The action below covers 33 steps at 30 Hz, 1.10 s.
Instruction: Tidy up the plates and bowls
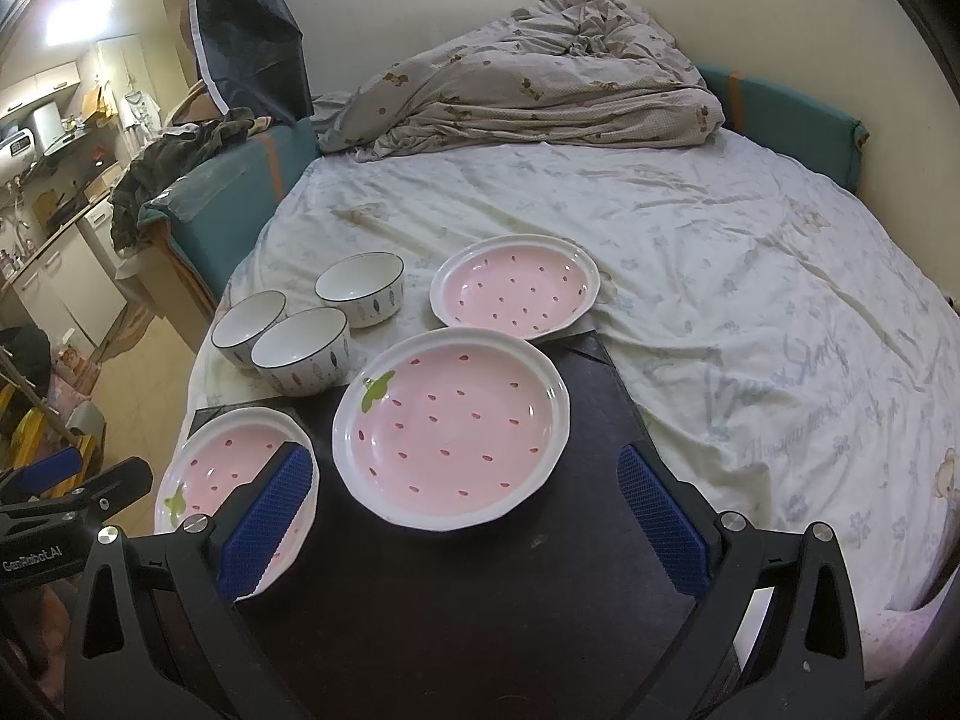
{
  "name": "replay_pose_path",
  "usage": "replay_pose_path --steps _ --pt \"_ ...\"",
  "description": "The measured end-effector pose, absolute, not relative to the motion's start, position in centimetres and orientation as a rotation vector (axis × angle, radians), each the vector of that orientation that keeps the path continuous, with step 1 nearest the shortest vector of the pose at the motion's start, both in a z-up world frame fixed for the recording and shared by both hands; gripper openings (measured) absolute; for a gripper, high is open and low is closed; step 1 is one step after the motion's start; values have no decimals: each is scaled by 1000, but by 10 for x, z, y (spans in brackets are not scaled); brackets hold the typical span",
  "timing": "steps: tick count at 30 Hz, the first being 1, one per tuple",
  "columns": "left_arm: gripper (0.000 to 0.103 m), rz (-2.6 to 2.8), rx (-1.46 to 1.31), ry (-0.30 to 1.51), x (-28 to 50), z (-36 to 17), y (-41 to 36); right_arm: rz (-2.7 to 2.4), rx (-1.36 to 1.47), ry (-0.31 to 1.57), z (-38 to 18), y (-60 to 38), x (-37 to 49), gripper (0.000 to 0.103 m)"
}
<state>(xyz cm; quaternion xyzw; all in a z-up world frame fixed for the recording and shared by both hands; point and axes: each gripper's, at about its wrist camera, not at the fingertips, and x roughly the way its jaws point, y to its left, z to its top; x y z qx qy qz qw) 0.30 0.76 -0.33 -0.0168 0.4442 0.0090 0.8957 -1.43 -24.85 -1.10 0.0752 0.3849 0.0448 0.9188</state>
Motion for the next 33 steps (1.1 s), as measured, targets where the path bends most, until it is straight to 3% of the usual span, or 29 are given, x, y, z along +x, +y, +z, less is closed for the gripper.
replay_pose_path --steps 33 --pt "103 24 -37 925 -1 -6 8 93 157 796 -12 -249 -14 103"
